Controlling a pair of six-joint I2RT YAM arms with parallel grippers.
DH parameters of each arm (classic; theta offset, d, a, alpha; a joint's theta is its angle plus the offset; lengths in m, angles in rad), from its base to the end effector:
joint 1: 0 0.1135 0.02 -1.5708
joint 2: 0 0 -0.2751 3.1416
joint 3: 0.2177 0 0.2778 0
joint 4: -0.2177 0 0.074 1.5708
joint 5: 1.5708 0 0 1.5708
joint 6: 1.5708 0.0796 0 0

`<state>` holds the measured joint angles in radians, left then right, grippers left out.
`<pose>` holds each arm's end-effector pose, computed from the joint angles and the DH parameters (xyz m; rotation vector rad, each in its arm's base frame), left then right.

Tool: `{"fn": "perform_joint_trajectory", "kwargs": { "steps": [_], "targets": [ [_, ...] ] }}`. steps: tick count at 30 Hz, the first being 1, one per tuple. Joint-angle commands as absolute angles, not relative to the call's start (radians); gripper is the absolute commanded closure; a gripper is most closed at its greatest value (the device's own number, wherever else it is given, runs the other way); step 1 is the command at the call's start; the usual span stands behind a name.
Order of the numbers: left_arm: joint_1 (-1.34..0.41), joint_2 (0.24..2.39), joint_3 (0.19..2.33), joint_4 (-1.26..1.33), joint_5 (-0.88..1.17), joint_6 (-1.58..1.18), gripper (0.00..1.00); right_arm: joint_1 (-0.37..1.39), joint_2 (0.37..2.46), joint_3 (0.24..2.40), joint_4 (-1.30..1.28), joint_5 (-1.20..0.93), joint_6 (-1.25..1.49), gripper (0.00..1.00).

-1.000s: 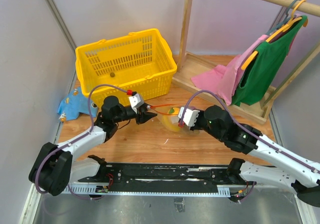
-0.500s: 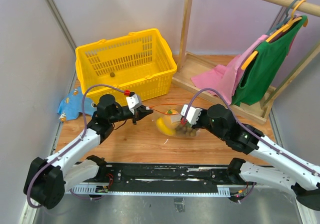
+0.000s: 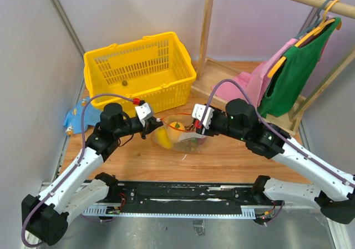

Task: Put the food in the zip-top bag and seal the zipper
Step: Zip the zipper food storage bag at the center of the board.

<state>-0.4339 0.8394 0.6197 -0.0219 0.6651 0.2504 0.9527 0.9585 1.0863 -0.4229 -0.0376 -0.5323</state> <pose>0.2032 -0.1483 0.2850 1.0368 1.4948 -0.7300 0.1541 0.2219 0.3880 -1.2892 1.3662 0.3250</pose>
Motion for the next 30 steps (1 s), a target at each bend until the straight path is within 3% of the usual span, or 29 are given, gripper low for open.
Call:
{"fn": "perform_joint_trajectory", "kwargs": {
  "steps": [1,12,24,30],
  "targets": [
    [-0.428,0.825,0.695,-0.148,0.646,0.272,1.00,0.941,1.031,1.174,-0.396,-0.218,-0.480,0.51],
    [-0.434,0.825,0.775,-0.267,0.656,0.284,1.00,0.941,1.238,1.233,-0.148,-0.458,-0.400,0.48],
    [-0.451,0.839,0.814,-0.317,0.672,0.303,1.00,0.911,1.402,1.295,-0.011,-0.612,-0.396,0.57],
    [-0.453,0.839,0.811,-0.319,0.670,0.312,1.00,0.887,1.438,1.319,-0.011,-0.684,-0.387,0.67]
  ]
}}
